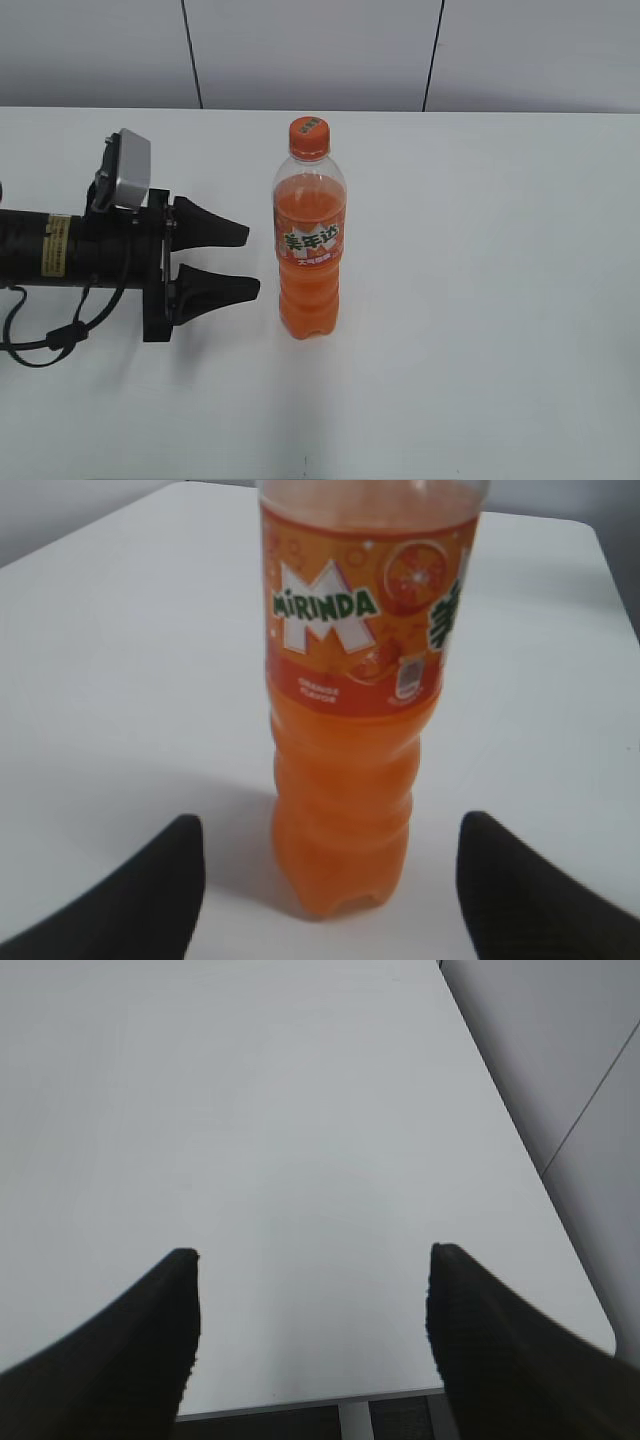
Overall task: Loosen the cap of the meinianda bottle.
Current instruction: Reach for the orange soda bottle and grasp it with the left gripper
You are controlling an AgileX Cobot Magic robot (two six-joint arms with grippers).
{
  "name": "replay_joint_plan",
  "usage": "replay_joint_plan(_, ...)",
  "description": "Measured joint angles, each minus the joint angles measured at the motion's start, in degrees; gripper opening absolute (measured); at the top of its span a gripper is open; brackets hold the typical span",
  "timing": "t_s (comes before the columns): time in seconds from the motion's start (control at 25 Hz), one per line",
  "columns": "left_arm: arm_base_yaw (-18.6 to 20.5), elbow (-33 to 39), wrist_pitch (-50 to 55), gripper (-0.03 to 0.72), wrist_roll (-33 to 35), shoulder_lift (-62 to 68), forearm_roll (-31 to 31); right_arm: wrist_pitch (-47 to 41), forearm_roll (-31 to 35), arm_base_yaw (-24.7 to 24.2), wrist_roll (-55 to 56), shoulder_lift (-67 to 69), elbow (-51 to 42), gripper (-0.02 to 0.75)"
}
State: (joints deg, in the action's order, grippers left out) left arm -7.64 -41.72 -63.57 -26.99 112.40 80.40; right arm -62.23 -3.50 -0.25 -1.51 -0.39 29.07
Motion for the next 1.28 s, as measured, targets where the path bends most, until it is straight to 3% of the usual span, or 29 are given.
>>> replay_joint_plan(0.6,-6.05,-8.76,1.04,0.541,-1.11,6.69,0.01,0.00,0.00,0.00,0.00,0.00,0.00,0.532)
replay_joint_plan(0.92,-9.24,-9.01,3.73,0.541,-1.11,6.69,-0.45,0.00,0.00,0.00,0.00,0.00,0.00,0.532)
replay_joint_plan(1.28,-10.25,-9.53,6.85,0.542,-1.11,6.69,-5.46,0.00,0.00,0.00,0.00,0.00,0.00,0.532)
